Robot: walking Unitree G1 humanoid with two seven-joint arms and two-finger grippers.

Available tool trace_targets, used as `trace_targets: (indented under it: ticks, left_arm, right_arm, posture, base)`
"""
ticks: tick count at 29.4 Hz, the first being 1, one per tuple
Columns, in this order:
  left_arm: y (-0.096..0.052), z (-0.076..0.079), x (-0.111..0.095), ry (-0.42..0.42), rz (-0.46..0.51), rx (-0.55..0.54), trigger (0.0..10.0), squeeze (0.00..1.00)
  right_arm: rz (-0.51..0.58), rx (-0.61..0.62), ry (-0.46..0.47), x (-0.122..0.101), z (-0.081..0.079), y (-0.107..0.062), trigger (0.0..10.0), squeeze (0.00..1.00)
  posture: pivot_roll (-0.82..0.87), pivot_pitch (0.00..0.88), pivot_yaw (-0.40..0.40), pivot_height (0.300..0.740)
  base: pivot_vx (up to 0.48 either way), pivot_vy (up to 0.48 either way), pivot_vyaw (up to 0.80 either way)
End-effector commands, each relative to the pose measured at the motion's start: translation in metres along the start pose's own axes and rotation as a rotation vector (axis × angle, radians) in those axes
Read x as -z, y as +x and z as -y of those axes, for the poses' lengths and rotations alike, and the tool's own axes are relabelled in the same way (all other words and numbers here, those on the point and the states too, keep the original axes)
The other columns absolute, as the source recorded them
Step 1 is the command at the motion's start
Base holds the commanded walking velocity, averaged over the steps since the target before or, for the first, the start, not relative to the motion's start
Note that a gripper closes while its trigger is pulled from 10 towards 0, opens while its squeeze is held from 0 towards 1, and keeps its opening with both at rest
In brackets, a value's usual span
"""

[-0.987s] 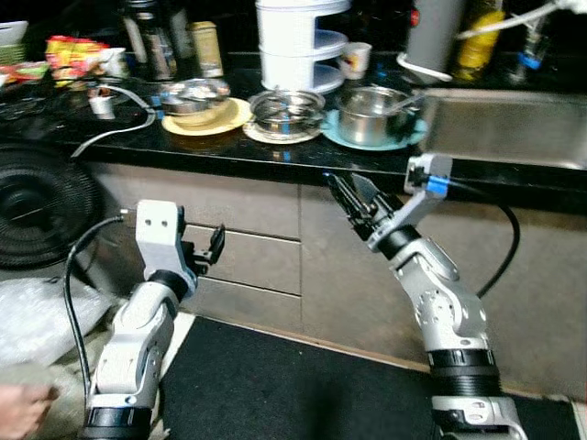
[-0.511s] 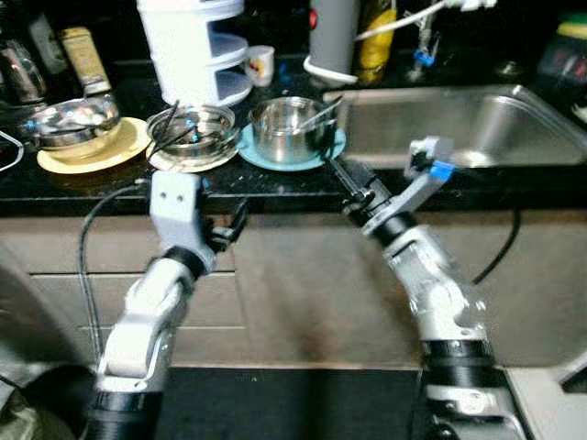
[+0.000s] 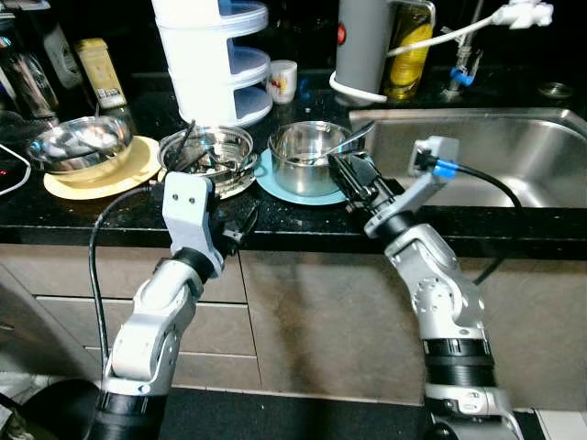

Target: Kitchen organization

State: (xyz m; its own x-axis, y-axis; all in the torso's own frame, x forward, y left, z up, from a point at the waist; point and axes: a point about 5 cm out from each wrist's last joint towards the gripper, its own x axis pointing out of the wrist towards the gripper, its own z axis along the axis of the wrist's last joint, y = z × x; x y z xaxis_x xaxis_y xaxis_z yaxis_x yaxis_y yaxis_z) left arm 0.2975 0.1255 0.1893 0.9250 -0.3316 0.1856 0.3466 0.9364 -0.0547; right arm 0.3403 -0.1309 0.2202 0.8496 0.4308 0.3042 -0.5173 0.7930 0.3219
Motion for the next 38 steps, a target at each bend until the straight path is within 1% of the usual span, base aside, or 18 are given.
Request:
trace_targets:
  ticks: [1, 5, 7, 8, 9, 13, 15, 25, 27, 30, 33, 34, 35, 36, 38]
  left_arm:
    - [0.000, 0.007, -0.001, -0.019, 0.000, 0.042, 10.0, 0.00]
    - [0.000, 0.013, -0.001, -0.035, 0.005, 0.084, 10.0, 0.00]
    - [-0.003, 0.026, -0.003, -0.082, 0.008, 0.172, 10.0, 0.00]
    - [-0.004, 0.030, -0.003, -0.097, 0.007, 0.199, 10.0, 0.00]
    - [-0.004, 0.030, -0.003, -0.097, 0.007, 0.199, 10.0, 0.00]
    - [-0.008, 0.045, -0.003, -0.111, -0.001, 0.303, 10.0, 0.00]
    - [-0.008, 0.046, -0.002, -0.109, -0.003, 0.308, 10.0, 0.00]
    - [-0.012, 0.045, 0.003, -0.081, -0.040, 0.309, 10.0, 0.00]
    - [-0.014, 0.045, 0.006, -0.052, -0.057, 0.298, 10.0, 0.00]
    - [-0.015, 0.045, 0.009, -0.032, -0.067, 0.287, 10.0, 0.00]
    - [-0.018, 0.044, 0.011, -0.005, -0.064, 0.235, 10.0, 0.00]
    - [-0.018, 0.043, 0.010, -0.004, -0.055, 0.202, 10.0, 0.00]
    - [-0.019, 0.042, 0.010, 0.001, -0.047, 0.167, 10.0, 0.00]
    - [-0.019, 0.042, 0.010, 0.001, -0.047, 0.167, 10.0, 0.00]
    - [-0.020, 0.040, 0.010, 0.012, -0.036, 0.109, 10.0, 0.00]
  right_arm:
    - [-0.012, 0.004, -0.013, 0.001, 0.001, 0.000, 10.0, 0.00]
    - [-0.010, 0.002, -0.010, 0.000, 0.000, 0.001, 10.0, 0.00]
    - [0.007, 0.007, -0.009, -0.001, 0.000, 0.001, 10.0, 0.00]
    - [0.012, 0.008, -0.006, -0.001, 0.000, 0.001, 10.0, 0.00]
    - [0.012, 0.008, -0.006, -0.001, 0.000, 0.001, 10.0, 0.00]
    - [0.026, 0.005, 0.001, -0.003, 0.000, 0.002, 10.0, 0.00]
    - [0.025, 0.004, 0.001, -0.003, 0.000, 0.002, 10.0, 0.00]
    - [0.005, -0.002, -0.008, 0.001, -0.002, 0.005, 10.0, 0.00]
    - [-0.004, 0.002, -0.015, 0.003, -0.002, 0.005, 10.0, 0.00]
    - [-0.011, 0.005, -0.019, 0.004, -0.001, 0.005, 10.0, 0.00]
    - [-0.021, 0.004, -0.030, 0.004, -0.001, 0.004, 10.0, 0.00]
    - [-0.029, -0.004, -0.052, 0.005, -0.001, 0.004, 10.0, 0.00]
    - [-0.043, -0.014, -0.101, 0.007, -0.003, 0.005, 10.0, 0.00]
    - [-0.043, -0.014, -0.101, 0.007, -0.003, 0.005, 10.0, 0.00]
    - [-0.052, -0.013, -0.180, 0.008, -0.005, 0.006, 10.0, 0.00]
  posture:
    - [-0.03, 0.000, 0.044, 0.740]
    - [-0.03, 0.000, 0.044, 0.740]
    - [-0.03, 0.000, 0.043, 0.740]
    - [-0.03, 0.000, 0.044, 0.740]
    - [-0.03, 0.000, 0.044, 0.740]
    - [-0.03, 0.000, 0.040, 0.740]
    - [-0.03, 0.000, 0.040, 0.740]
    - [-0.03, 0.000, 0.040, 0.740]
    - [-0.03, 0.000, 0.040, 0.740]
    - [-0.03, 0.000, 0.040, 0.740]
    - [-0.03, 0.000, 0.037, 0.740]
    - [-0.03, 0.000, 0.037, 0.740]
    - [-0.03, 0.000, 0.038, 0.740]
    - [-0.03, 0.000, 0.038, 0.740]
    - [-0.02, 0.000, 0.036, 0.740]
  base:
    - [0.390, 0.000, -0.80]
    - [0.388, 0.000, -0.80]
    - [0.367, 0.000, -0.24]
    - [0.349, 0.000, 0.00]
    - [0.349, 0.000, 0.00]
    - [0.000, 0.000, 0.00]
    - [0.000, 0.000, 0.00]
    - [0.000, 0.000, 0.00]
    - [0.000, 0.000, 0.00]
    - [0.000, 0.000, 0.00]
    - [0.000, 0.000, 0.00]
    - [0.000, 0.000, 0.00]
    - [0.000, 0.000, 0.00]
    - [0.000, 0.000, 0.00]
    - [0.000, 0.000, 0.00]
